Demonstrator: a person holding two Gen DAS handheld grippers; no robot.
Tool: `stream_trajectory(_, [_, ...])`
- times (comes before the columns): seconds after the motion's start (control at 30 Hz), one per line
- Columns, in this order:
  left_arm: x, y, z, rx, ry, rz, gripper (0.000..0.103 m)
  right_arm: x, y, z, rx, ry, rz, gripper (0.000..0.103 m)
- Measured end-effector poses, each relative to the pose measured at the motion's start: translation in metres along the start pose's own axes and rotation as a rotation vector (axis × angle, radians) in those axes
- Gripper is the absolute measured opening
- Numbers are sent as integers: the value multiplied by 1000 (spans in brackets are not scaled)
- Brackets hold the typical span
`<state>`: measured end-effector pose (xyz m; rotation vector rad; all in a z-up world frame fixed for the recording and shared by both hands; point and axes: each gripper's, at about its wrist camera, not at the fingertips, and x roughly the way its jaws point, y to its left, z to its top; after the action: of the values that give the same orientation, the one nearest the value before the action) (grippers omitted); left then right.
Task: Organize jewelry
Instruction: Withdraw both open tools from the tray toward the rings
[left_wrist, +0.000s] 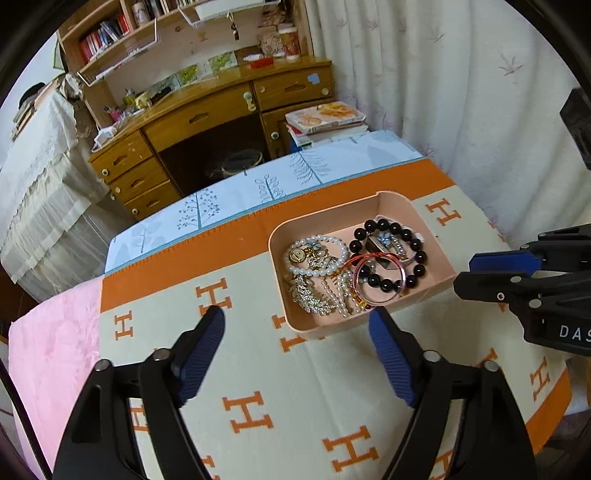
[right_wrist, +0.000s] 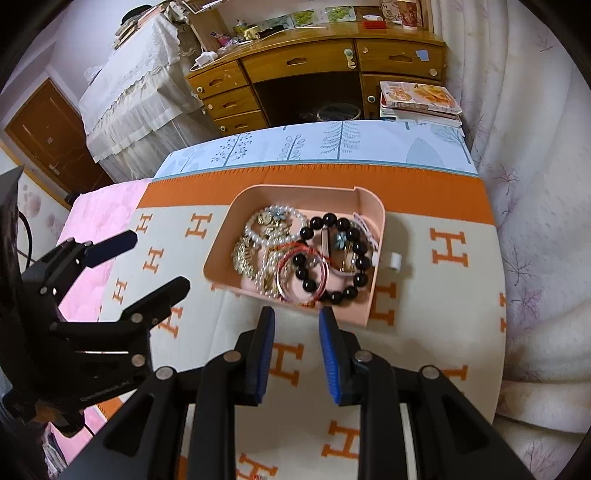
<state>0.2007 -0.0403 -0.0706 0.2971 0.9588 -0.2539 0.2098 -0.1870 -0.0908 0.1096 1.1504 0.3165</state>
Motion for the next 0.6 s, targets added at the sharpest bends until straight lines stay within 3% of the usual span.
stream_trajectory(0.2, [-25,11,-22,-45,-30,-41,85,-18,5,-26,-17,-16,25,25])
stream_trajectory(0.6, [-27,20,-113,-100,51,-113,86,-15,14,-118,-68,12,59,25])
